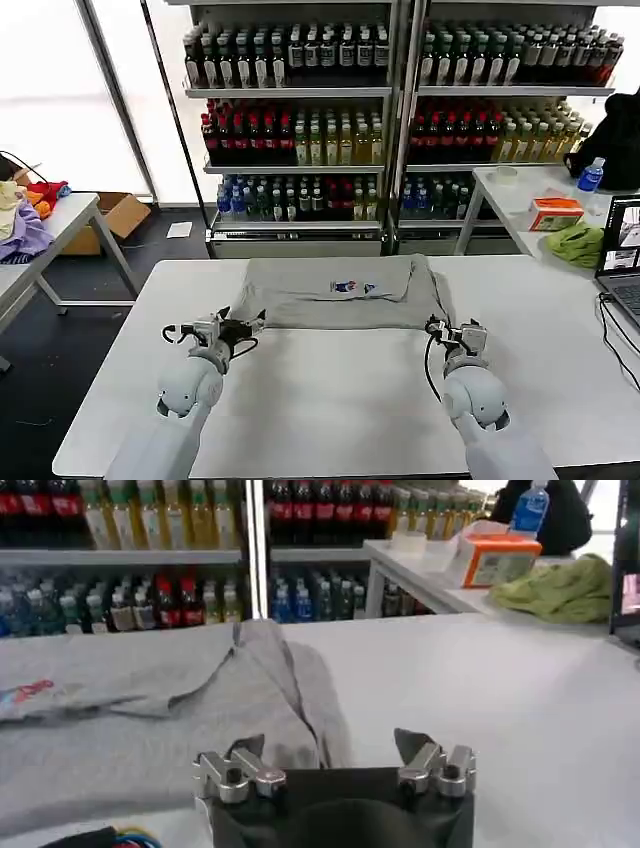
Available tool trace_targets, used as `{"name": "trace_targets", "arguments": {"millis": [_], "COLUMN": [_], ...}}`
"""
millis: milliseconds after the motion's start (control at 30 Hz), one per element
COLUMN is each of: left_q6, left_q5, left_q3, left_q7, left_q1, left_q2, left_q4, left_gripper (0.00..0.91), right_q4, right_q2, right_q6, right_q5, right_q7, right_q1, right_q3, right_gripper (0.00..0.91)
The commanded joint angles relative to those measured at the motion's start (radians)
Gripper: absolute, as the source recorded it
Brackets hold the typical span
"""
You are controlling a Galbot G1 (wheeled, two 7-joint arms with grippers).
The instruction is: Fold and organize the clothes.
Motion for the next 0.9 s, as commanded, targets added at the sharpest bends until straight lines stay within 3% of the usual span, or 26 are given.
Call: {"name": "trace_targets", "arguments": {"millis": [33,67,133,233,300,333,400,433,467,533,900], "left_q6": [0.003,0.003,0.003,0.003,0.002,0.002,0.003,0.003,0.002,0.0,-0.011], "left_q5": [0.007,0.007,0.007,0.009,0.012,0.011,0.01,0.01,0.01,0.011,0.021], "left_q3": [0.004,0.005,0.004,0.002,0.002,0.002,0.003,0.003,0.002,0.0,-0.01], "left_q7": [-0.001,-0.001,-0.001,0.0,0.001,0.001,0.004,0.005,0.005,0.006,0.018], "left_q1": [-0.011,-0.012,-0.012,-0.012,-0.01,-0.006,0.001,0.002,0.003,0.003,0.027], "left_q2": [0.001,0.001,0.001,0.002,0.003,0.004,0.007,0.008,0.007,0.006,0.011], "left_q4": [0.042,0.048,0.052,0.065,0.072,0.073,0.071,0.071,0.073,0.074,0.059], "left_gripper": [0.907,0.907,0.907,0.897,0.816,0.504,0.272,0.272,0.05,0.0,0.01], "right_q4": [-0.048,-0.055,-0.062,-0.074,-0.083,-0.088,-0.092,-0.094,-0.094,-0.093,-0.061], "right_q2": [-0.006,-0.004,0.001,0.012,0.021,0.027,0.034,0.038,0.039,0.037,0.013], "right_q6": [-0.006,-0.005,-0.006,-0.005,-0.005,-0.005,-0.004,-0.004,-0.004,-0.004,-0.003], "right_q5": [-0.002,-0.001,-0.001,-0.002,-0.004,-0.008,-0.012,-0.012,-0.012,-0.013,0.002], "right_q7": [-0.008,-0.009,-0.015,-0.021,-0.028,-0.033,-0.036,-0.036,-0.037,-0.041,-0.058], "right_q1": [0.016,0.021,0.026,0.026,0.024,0.023,0.019,0.018,0.016,0.009,-0.052], "right_q3": [-0.002,-0.003,-0.004,-0.007,-0.007,-0.007,-0.007,-0.006,-0.005,-0.005,0.006], "right_gripper": [0.856,0.705,0.534,0.544,0.534,0.443,0.05,0.0,0.0,0.0,0.0]}}
